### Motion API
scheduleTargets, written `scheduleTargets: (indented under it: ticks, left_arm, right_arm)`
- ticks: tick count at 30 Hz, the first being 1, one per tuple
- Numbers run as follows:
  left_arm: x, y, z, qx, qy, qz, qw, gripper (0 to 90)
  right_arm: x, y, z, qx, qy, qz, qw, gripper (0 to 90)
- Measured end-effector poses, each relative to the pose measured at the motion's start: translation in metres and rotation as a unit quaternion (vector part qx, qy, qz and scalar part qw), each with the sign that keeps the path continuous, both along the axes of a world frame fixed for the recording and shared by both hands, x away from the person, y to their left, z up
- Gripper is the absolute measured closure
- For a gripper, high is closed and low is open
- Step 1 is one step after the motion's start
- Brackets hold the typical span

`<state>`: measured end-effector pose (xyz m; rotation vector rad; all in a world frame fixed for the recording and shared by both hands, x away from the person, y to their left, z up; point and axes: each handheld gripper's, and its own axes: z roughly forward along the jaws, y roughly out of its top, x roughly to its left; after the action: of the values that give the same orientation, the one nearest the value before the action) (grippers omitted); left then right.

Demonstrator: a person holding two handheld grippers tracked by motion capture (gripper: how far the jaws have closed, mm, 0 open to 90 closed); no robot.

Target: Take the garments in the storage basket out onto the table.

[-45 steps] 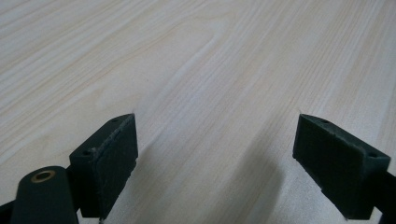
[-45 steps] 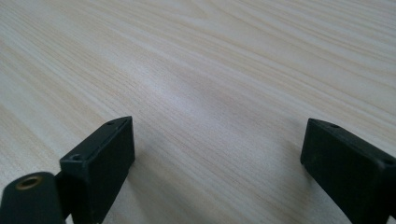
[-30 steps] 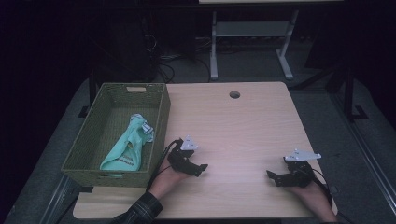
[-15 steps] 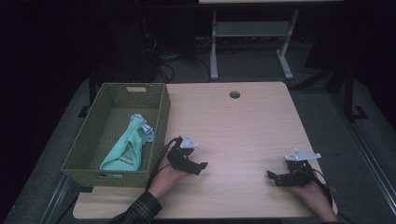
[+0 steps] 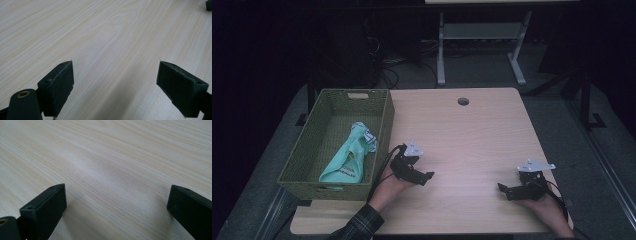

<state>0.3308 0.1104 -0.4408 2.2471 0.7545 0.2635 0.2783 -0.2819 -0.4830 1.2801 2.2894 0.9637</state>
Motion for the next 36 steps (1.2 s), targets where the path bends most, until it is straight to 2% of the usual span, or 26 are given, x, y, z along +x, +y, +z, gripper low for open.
scheduleTargets:
  ticks: [15, 21, 36]
  left_arm:
    - [0.002, 0.001, 0.013, -0.008, 0.002, -0.001, 1.0, 13.6]
    - [0.002, 0.001, 0.016, -0.003, 0.005, -0.003, 1.0, 13.6]
    - [0.004, 0.001, 0.026, -0.006, 0.008, -0.003, 0.9999, 13.6]
  right_arm:
    - [0.0, 0.0, 0.0, 0.0, 0.001, 0.001, 1.0, 2.2]
    - [0.0, 0.0, 0.0, 0.0, 0.001, 0.001, 1.0, 2.2]
    - [0.0, 0.0, 0.0, 0.0, 0.001, 0.001, 1.0, 2.2]
